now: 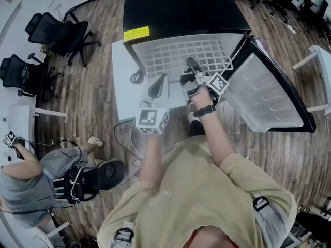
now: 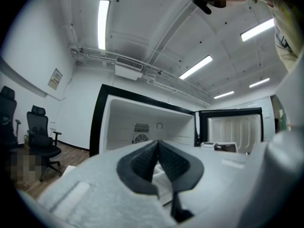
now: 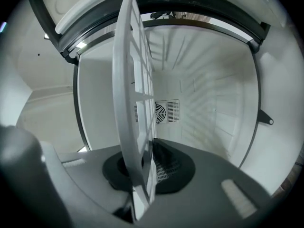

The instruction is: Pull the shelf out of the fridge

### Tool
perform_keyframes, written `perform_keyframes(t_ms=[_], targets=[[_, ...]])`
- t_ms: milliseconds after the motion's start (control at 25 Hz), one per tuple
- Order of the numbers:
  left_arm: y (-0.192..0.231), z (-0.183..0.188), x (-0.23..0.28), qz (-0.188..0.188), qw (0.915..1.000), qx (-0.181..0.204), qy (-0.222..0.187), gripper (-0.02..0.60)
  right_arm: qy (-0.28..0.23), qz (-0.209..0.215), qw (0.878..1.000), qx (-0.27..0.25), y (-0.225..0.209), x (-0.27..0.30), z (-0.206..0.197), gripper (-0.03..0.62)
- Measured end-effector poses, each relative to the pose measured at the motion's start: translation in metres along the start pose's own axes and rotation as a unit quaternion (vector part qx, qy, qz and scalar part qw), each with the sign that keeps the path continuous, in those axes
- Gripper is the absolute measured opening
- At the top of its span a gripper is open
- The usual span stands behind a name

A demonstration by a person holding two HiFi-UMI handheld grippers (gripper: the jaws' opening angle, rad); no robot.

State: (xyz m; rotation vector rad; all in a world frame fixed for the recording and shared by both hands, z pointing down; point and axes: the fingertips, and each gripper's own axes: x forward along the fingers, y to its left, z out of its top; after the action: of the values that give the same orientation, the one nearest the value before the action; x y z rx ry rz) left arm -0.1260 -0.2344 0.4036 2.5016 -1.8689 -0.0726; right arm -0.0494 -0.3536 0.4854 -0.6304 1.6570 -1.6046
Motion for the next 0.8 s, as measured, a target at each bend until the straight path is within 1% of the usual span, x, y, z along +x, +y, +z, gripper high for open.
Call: perform_keyframes(t_ms=[360,600,800], targets=[[-0.005,0.002,-0.021,-0.004,1.0000,0.004,-0.004,0.002,-0.001,0.000,1.000,-0.008,-0.001,-0.021,-0.008,0.029],[-0.018,-0.021,-0.045,-0.013,0.9999,0.006,-0.003,0.002,-0.007,0.007,1.000,-0.017,-0.016,-0.054,-0.016,0.029],[-0.012,-0.012,-0.041,-0.021,0.9998,0.001,0.000,0.002,-0.013,0.004,1.000,-0.027,-0.007,-0.059,-0.019,0.025]])
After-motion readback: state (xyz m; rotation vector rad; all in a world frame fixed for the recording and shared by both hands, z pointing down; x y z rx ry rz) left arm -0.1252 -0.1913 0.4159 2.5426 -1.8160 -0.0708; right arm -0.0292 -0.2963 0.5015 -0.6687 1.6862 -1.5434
